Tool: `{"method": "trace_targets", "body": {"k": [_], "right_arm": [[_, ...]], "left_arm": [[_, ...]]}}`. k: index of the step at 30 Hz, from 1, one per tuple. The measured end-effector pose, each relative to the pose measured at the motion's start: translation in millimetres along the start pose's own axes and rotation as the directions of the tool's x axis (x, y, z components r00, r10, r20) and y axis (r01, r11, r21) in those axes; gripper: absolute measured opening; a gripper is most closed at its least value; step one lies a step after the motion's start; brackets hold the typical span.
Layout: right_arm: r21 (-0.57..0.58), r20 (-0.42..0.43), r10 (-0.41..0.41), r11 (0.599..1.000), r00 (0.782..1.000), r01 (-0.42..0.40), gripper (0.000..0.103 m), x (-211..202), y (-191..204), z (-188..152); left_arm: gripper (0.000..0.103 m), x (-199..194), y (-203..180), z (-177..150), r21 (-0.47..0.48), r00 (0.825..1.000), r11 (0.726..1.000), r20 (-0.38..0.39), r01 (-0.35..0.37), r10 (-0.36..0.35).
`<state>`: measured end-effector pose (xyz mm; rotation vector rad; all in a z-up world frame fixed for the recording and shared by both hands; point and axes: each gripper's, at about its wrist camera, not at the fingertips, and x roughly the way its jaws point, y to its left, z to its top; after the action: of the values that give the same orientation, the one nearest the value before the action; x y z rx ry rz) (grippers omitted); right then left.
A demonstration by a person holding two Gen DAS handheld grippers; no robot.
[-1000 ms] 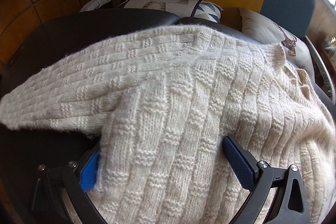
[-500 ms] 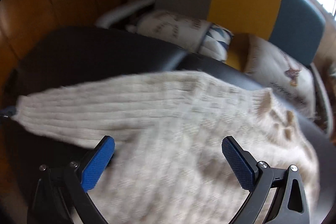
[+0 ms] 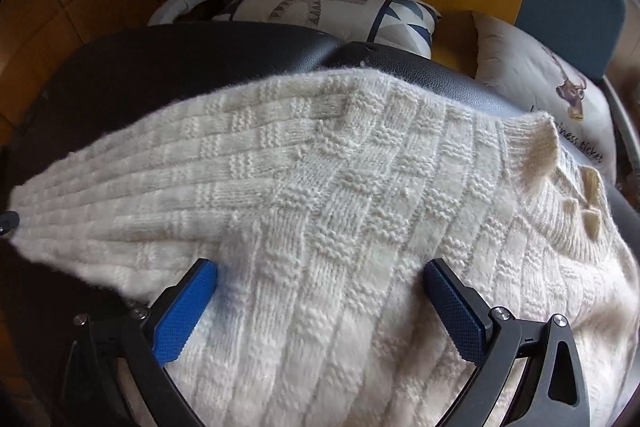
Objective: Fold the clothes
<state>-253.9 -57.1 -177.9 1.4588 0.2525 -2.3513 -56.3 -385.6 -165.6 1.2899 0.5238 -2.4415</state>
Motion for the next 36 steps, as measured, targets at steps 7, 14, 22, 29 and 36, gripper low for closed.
{"method": "trace_targets", "body": {"k": [7, 14, 22, 29, 36], "right_arm": [[-0.017, 0.058, 0.091, 0.996, 0.994, -0.091, 0.103, -65.6, -25.8, -61.4], [-0.03, -0.032, 0.108, 0.994, 0.994, -0.109, 0.103, -71.9, -51.9, -120.7], [0.018, -0.042, 0.019, 1.0, 0.999, -0.018, 0.103, -65.1, -78.1, -169.5], [0.071, 0.021, -0.014, 0.997, 1.0, 0.013, 0.103, -74.8, -90.6, -188.6], [0.057, 0.1, 0.103, 0.992, 0.99, -0.109, 0.103, -119.5, -92.0, -197.6]], "left_arm": [[0.019, -9.2, -106.1, -46.4, 0.046, 0.912, 0.913, -0.1, 0.404, -0.399], [0.019, 30.2, -193.2, -97.5, 0.022, 0.866, 0.896, -0.269, 0.443, -0.422], [0.005, 12.1, -273.0, -140.8, 0.321, 0.935, 0.881, -0.192, 0.348, -0.299], [0.01, 22.6, -299.6, -131.0, 0.388, 0.973, 0.895, -0.161, 0.219, -0.168], [0.017, -4.9, -252.9, -126.3, 0.205, 0.931, 0.924, -0.244, 0.322, -0.27]]}}
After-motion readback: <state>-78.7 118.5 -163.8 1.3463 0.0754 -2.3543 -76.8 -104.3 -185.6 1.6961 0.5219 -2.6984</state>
